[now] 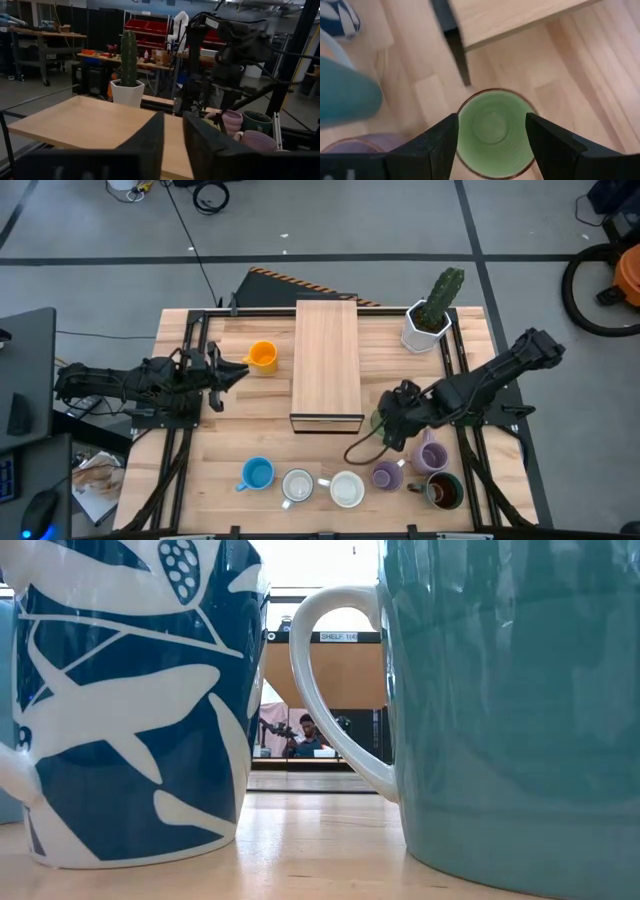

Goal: Place coffee mugs
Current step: Put the green mug on the shelf

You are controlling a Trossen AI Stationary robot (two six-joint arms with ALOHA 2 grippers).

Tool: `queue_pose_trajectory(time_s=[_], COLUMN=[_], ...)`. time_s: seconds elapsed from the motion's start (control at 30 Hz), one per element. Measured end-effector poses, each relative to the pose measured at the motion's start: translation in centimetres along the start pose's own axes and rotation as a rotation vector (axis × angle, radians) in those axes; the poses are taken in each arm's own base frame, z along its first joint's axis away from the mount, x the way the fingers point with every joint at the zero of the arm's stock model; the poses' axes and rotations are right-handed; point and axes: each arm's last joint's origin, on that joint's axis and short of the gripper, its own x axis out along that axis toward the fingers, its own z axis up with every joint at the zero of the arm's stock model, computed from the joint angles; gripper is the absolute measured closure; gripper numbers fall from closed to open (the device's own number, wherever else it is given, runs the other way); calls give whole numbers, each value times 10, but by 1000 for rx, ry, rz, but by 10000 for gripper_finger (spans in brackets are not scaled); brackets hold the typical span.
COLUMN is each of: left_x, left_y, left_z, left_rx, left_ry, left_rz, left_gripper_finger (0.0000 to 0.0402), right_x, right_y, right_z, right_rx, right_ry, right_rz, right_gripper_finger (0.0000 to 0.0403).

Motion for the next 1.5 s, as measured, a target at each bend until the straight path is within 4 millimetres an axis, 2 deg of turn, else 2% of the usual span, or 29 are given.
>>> queue_pose_trajectory(time_s=[0.17,0.37,0.73,1.0,1.3,1.5], left_x=[0,0,0,0,0,0], left_y=[0,1,1,-1,-1,-1], left_z=[0,0,0,0,0,0], left_rx=[0,-2,-6,7,11,12], left_ry=[1,-1,-1,0,5,6], left_rz=[1,35,34,-24,-37,-37], left_gripper_finger=[276,278,280,280,280,280], right_x=[12,33,60,60,62,62], right_y=[16,25,33,28,27,21], right_z=[0,-4,-9,-8,-6,-4], right_rx=[-33,-54,-115,-169,-266,-274], right_ry=[118,210,327,346,360,397], right_rz=[-15,-42,-68,-81,-61,-61], right_gripper_finger=[166,173,227,282,366,378])
